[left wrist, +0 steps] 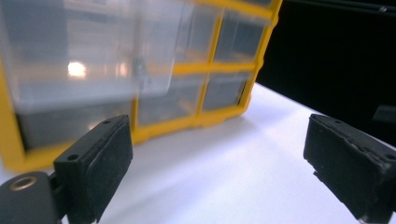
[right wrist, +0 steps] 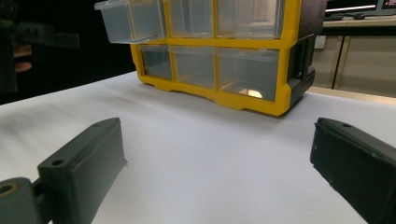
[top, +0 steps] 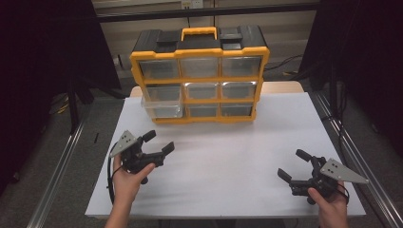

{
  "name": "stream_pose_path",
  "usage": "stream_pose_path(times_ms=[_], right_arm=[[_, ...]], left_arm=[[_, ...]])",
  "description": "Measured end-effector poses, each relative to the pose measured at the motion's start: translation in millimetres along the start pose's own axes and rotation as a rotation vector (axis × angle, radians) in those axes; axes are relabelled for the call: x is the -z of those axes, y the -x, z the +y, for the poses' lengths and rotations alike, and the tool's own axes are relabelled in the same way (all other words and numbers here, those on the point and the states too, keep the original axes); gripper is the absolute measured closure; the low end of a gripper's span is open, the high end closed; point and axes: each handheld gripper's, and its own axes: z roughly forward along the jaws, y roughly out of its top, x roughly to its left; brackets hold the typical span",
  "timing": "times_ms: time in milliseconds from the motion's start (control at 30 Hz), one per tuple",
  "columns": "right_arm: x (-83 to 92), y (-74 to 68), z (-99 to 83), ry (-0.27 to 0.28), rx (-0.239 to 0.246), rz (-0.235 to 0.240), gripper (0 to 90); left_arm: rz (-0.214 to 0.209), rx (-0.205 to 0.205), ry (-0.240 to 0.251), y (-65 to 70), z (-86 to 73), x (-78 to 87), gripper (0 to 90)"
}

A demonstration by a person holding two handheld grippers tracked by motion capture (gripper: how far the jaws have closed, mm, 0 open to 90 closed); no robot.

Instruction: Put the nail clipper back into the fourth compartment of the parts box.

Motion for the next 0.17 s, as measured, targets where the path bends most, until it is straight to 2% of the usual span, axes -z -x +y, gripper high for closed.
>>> stream_pose_path(times_ms=[33,67,167], right_arm=[[-0.2,-0.1,-0.1,-0.001,-0.003,0.001,2.4],[-0.5,-0.1,-0.1,-0.001,-0.002,0.001,2.4],[-0.8,0.1,-0.2,-0.007,0.004,0.003,2.4]], left_arm=[[0.0,0.0,0.0,0.0,0.0,0.0,6.9],[0.025,-0.008,-0.028,-2.7,-8.1,3.7,5.8],[0.019,-0.002,-0.027,-2.4,-12.0,6.1,5.1]])
